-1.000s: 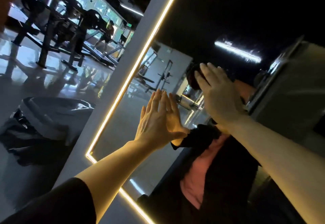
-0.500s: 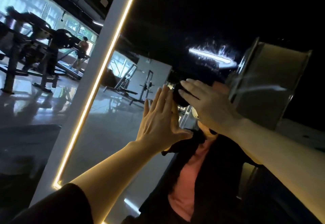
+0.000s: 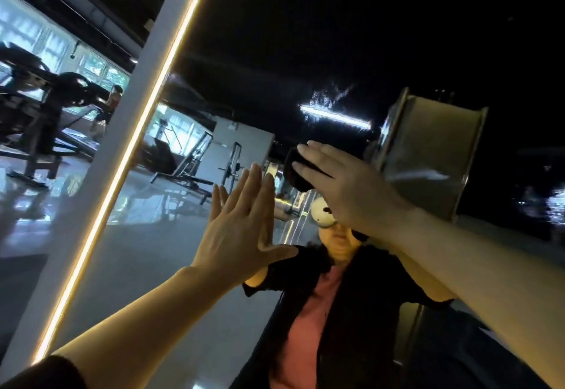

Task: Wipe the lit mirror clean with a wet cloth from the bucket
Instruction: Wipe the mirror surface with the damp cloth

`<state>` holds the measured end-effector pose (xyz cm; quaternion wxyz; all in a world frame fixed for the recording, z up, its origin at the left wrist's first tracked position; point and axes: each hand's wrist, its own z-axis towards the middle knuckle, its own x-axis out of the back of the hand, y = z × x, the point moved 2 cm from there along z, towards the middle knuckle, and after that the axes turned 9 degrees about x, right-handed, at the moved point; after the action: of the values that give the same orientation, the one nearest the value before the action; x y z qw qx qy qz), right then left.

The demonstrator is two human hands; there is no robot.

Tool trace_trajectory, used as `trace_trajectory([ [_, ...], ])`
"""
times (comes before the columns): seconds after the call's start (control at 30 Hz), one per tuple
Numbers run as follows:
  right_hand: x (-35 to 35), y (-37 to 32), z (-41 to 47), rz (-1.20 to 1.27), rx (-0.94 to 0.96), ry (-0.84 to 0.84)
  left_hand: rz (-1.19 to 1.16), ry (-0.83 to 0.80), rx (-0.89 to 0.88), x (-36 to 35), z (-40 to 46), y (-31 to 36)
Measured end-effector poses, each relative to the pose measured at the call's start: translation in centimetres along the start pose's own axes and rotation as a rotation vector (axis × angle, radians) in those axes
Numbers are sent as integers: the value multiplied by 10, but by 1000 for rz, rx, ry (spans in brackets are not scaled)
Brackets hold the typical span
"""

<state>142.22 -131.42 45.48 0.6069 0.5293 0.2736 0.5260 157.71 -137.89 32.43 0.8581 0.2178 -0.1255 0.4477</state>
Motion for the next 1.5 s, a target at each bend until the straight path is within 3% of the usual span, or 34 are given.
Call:
trace_trajectory([
  [0.13,12,52,13,-52,-335,121,-16,-3,-26,0,-1,0],
  [0.2,10,45,14,-53,-417,165,-1,3,-23,-1,-1,0],
  [0.33,-1,-17,-9,29,-56,62,46,12,-28,-3,0,-1],
  [0.4,3,-15,-19,66,58,13,55,13,-32,-4,0,-1],
  [0.57,29,68,12,-44,-416,184,58,14,-35,-4,0,-2],
  [0.67,27,86,46,-19,-517,223,33,2,-31,-4,0,-2],
  [0.77,12,57,70,19,-420,188,-15,27,-40,-5,1,-2],
  [0.93,-13,-22,48,80,25,10,-182,146,41,12,-6,5],
  [0.97,-12,-18,44,75,43,-7,-200,159,43,14,-8,6],
  [1.1,2,15,33,7,-260,64,-220,121,59,13,-9,7],
  [1.13,4,9,24,4,-256,75,-224,115,61,12,-10,9],
  [1.27,12,-53,-46,90,50,-8,-261,92,13,4,-20,30],
  [1.33,16,-46,-73,81,99,-52,-245,42,-39,2,-20,46],
  [1.5,41,54,-79,-119,-352,54,-193,-47,-59,6,-7,82],
])
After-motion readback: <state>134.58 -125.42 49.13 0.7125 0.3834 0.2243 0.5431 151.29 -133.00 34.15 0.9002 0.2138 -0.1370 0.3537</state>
